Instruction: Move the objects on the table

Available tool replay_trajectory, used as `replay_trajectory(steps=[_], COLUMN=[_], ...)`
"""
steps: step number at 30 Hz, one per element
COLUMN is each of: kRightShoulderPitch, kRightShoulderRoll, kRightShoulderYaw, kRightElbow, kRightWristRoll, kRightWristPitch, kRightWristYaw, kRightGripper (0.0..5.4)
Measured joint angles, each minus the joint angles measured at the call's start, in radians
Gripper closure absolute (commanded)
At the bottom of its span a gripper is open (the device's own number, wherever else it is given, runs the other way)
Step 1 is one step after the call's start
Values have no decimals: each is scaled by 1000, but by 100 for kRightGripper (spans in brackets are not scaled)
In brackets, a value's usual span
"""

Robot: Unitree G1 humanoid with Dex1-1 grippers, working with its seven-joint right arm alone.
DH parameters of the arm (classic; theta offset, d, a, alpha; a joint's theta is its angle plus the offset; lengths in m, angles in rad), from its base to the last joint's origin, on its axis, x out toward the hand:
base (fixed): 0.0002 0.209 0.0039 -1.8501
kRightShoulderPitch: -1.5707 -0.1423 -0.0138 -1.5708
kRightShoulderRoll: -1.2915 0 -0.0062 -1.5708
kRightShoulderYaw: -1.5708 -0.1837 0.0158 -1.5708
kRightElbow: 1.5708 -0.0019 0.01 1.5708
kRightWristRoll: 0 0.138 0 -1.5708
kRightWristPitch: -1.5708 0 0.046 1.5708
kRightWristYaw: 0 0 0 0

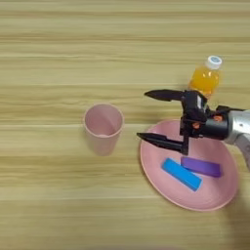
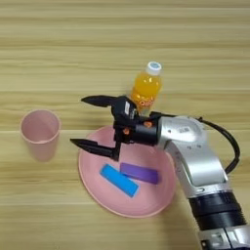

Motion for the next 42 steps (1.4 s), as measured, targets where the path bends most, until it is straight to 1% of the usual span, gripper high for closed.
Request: replay_trajectory(steps=[3, 7, 14, 18, 25, 42], kRightShoulderPitch=[0, -4, -33, -37, -66, -88], kRightShoulderRoll=[20, 33, 82, 98, 128, 167], kRightShoulderYaw=[34, 43, 61, 65, 78, 118], kRightElbow=[54, 83, 141, 159, 173, 212], kRightWristRoll=[-37, -55, -79, -97, -111, -132], kRightWristPitch=[-14, -32, -38, -40, -53, -58], kRightWristYaw=[3, 1, -13, -22, -25, -21], kRightGripper=[6, 6, 6, 6, 6, 6])
